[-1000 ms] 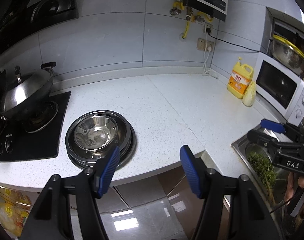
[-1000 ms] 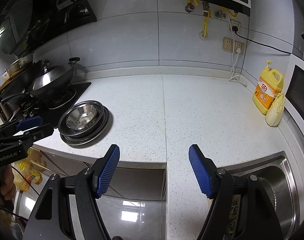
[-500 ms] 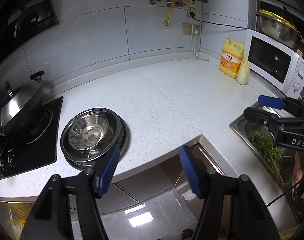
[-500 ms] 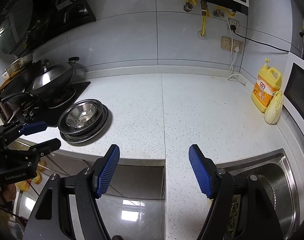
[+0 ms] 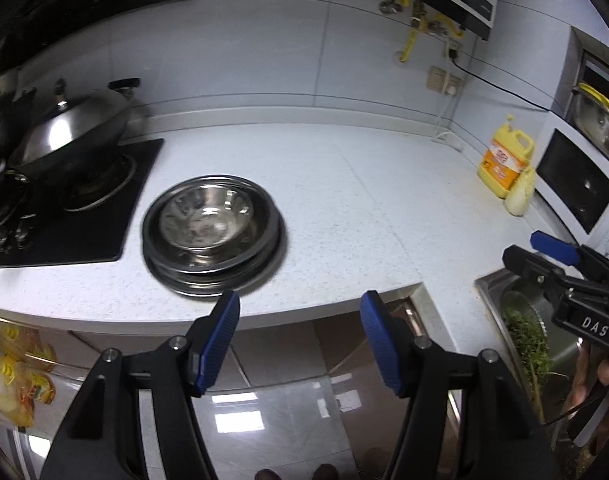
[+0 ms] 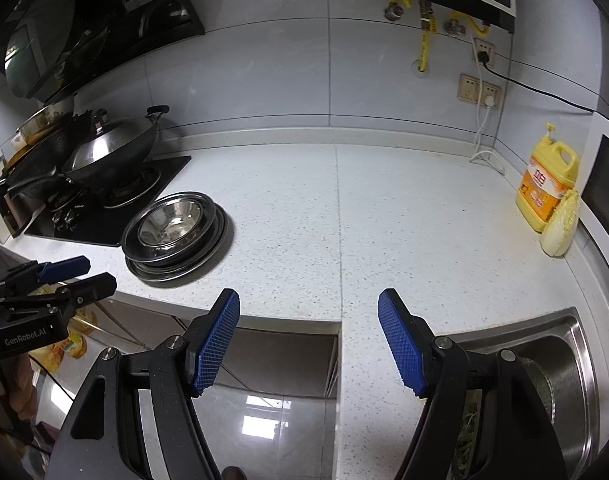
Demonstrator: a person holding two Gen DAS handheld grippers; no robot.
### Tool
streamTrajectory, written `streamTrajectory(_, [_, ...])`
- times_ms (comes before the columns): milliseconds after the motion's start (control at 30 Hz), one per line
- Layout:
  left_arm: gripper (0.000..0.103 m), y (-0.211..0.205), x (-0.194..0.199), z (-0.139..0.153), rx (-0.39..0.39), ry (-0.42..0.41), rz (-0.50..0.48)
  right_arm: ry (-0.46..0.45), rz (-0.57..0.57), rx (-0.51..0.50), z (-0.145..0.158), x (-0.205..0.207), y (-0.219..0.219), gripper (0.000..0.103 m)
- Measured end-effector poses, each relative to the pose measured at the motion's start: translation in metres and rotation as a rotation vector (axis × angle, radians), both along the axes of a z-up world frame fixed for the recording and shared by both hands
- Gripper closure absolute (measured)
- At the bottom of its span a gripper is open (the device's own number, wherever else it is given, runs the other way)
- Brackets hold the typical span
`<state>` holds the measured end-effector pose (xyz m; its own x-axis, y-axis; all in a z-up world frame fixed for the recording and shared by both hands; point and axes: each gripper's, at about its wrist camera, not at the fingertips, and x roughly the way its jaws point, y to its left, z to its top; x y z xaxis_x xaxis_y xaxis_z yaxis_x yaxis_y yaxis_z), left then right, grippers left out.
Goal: Organize plates and bowls
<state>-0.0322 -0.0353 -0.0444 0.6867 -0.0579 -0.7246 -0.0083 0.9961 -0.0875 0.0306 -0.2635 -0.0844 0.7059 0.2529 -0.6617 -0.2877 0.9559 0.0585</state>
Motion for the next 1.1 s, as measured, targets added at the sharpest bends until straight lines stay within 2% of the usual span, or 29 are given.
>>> streamTrajectory(267, [0.042,0.013,-0.016,0.014,0.09,-0.078,0.083,-0.002,0.047,0.006,-0.001,0.002,0.014,0.036])
streamTrajectory(500, [0.042,0.017,-0.024,0.032,0.136,-0.149,0.089,-0.009,0.066,0.005,0.0,0.001,0.022,0.036])
streamTrajectory(833, [0.042,0.013,-0.023,0.04,0.135,-0.166,0.073,-0.012,0.053,0.004,0.002,0.001,0.018,0.036])
streamTrajectory(1100, [0.042,0.019,-0.023,0.043,0.122,-0.182,0.147,-0.012,0.055,0.001,0.003,0.003,0.019,0.036])
